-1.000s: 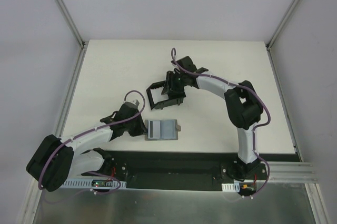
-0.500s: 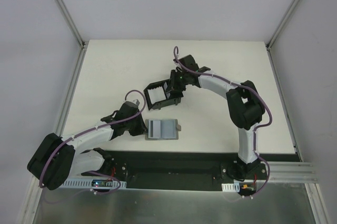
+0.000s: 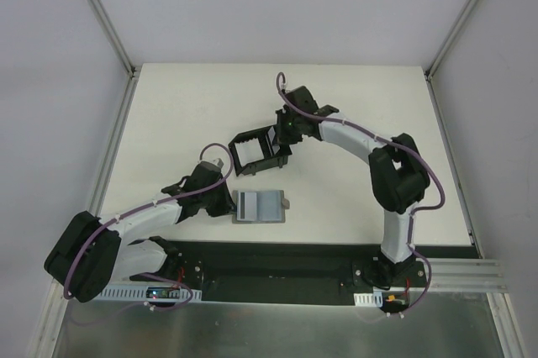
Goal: Put the credit cards into the card holder
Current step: Pick up the credit card from the storage box.
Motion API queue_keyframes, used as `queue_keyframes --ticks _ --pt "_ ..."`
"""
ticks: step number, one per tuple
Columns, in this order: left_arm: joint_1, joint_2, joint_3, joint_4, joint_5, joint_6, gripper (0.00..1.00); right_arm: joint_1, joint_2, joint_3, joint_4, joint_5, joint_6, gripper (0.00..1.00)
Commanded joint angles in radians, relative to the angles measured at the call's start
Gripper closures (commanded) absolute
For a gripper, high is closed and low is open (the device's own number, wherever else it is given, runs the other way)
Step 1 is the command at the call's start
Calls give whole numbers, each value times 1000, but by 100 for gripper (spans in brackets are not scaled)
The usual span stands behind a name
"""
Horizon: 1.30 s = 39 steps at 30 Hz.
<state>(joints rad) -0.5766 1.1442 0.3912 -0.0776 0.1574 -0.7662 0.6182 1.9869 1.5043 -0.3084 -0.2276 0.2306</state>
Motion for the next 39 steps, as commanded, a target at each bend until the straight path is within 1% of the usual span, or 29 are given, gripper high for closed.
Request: queue_keyframes --ticks 1,4,7,9,11,16,20,24,27,30,39 --pt "-6 22 -8 -56 -25 42 100 25 -201 -50 41 160 -65 100" --pt "-6 20 -11 -56 -24 42 100 44 -296 -120 100 191 -54 100" --pt "-5 17 -15 -56 -25 44 100 64 -356 -153 78 221 -15 99" --pt "-6 17 -15 -54 -22 47 100 77 -396 -186 80 206 38 100" --pt "-6 15 -18 -56 -19 48 100 84 -439 -254 94 186 113 99" --pt "-6 0 -29 -54 -18 45 100 130 -543 -432 109 177 220 100" --pt "-6 0 -32 -57 -16 44 100 239 -599 -559 126 221 295 100" --pt "-6 0 -38 -57 -12 39 100 346 -585 -613 121 388 367 100" --pt "-6 -12 -49 -56 -13 33 100 394 -559 -619 92 459 404 100" --pt "-6 -23 -61 -57 -13 33 100 422 -550 -619 66 519 404 100" --pt "-6 -23 -63 -57 -15 30 100 445 -479 -599 41 542 394 100"
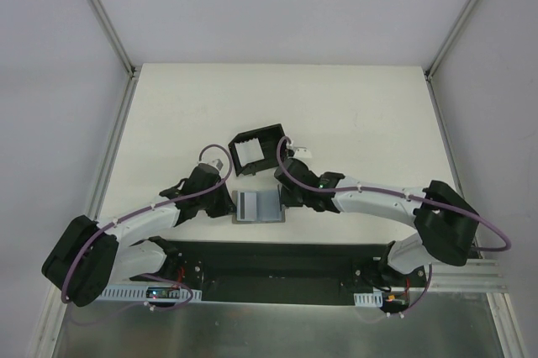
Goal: Put the credit cards into the card holder
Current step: Pick up the credit card from the storage box, then turn over the card slot in the card holder.
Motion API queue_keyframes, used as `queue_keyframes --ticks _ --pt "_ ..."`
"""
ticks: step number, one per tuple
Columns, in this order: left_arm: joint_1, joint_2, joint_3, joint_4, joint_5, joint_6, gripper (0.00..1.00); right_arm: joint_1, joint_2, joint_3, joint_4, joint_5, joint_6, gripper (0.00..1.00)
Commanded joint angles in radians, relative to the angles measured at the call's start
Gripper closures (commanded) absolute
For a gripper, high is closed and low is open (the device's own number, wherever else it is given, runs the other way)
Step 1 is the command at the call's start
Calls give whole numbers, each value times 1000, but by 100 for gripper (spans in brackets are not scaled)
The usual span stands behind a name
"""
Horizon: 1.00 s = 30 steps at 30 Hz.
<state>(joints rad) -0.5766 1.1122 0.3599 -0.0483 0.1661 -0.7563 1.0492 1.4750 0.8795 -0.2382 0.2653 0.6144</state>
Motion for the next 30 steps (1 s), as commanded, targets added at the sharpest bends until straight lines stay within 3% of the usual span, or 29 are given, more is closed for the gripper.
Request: queue_keyframes --ticks 1,16,21,25,30 --pt "-6 11 -32 -87 -22 21 100 15 42 27 -26 48 8 100" --pt "-6 18 -26 -85 -17 18 100 61 162 105 -13 -1 -1 100" --pt "-6 11 -30 -84 -17 17 100 75 179 188 -123 44 -30 100" --pt "-6 17 -29 -85 -13 18 100 110 240 340 -320 123 -71 100" --pt "-5 23 -24 -85 -11 25 100 135 277 383 -354 124 -73 100"
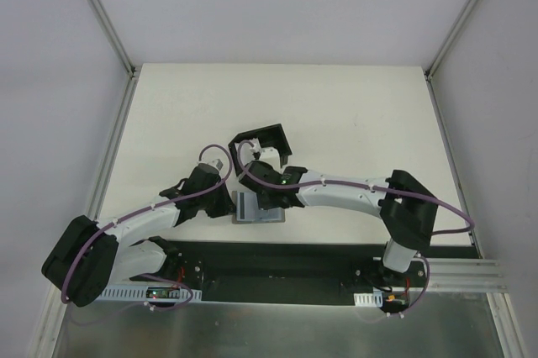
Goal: Put the credit cards into the card holder
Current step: Turn over the card slot in the card holder.
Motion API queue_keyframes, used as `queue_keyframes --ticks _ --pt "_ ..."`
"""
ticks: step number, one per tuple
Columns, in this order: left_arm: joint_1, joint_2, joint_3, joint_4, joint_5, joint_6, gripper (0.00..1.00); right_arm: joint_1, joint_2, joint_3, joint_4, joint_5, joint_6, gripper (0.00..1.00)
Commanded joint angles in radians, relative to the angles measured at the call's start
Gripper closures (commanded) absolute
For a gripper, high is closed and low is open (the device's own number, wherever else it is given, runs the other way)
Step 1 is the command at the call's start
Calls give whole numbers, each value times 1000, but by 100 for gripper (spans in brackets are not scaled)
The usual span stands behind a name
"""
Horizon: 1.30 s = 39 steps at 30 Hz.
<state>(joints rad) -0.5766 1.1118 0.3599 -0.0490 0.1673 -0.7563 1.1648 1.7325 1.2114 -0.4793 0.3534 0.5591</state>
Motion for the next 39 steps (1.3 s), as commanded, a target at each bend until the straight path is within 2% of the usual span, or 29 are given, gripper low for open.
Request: queue_keyframes --ticks 1,9,15,20,25,28,39 --pt "-6 25 -24 -84 -14 23 100 22 21 53 -110 32 -27 99" --pt "-6 22 -27 -84 -25 18 100 21 -11 30 76 -91 -83 100" --pt "-6 26 -27 -84 -28 18 100 -10 4 -27 275 -278 -61 100" --pt "-6 23 -35 -84 -32 12 100 -45 -73 -127 379 -307 -38 100" --pt "-6 26 -39 -84 -35 11 100 -95 -191 -294 475 -268 37 100" --pt "-6 29 -42 -84 -37 11 100 -132 -238 -419 634 -286 106 99" --pt "-6 56 -44 -78 -43 0 100 -154 -163 -593 981 -332 268 100"
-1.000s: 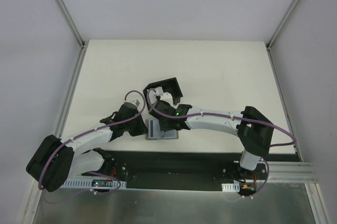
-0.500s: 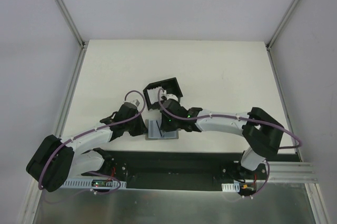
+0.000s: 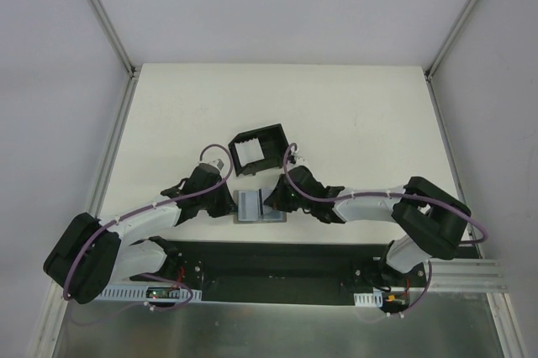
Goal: Put the credit cards into the card holder
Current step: Turn over the card slot in the card holder, then insert the credit card into the card holder.
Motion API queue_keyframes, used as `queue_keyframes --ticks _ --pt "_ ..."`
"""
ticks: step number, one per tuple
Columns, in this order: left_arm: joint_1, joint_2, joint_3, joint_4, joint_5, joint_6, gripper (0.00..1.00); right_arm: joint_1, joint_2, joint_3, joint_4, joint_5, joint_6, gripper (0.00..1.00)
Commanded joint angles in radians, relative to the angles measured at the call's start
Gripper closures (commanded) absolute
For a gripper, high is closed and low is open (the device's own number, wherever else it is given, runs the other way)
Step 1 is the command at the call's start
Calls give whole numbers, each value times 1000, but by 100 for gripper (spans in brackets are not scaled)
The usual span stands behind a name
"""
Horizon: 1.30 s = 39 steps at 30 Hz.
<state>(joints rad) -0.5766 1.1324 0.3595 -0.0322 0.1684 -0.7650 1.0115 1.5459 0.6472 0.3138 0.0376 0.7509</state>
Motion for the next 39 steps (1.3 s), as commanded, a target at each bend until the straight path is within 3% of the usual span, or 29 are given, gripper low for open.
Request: queue_keyframes --ticks 1,14,24,39 --pt "-6 33 -45 -94 -46 7 100 1 26 -35 202 -12 83 99" --pt "-6 44 -36 -94 -49 0 100 16 37 -99 307 -15 146 100" --pt "-6 47 -28 -95 -46 9 100 16 23 -116 260 22 145 100" --pt "-5 63 -5 -95 -61 24 100 2 97 -127 340 -128 215 100"
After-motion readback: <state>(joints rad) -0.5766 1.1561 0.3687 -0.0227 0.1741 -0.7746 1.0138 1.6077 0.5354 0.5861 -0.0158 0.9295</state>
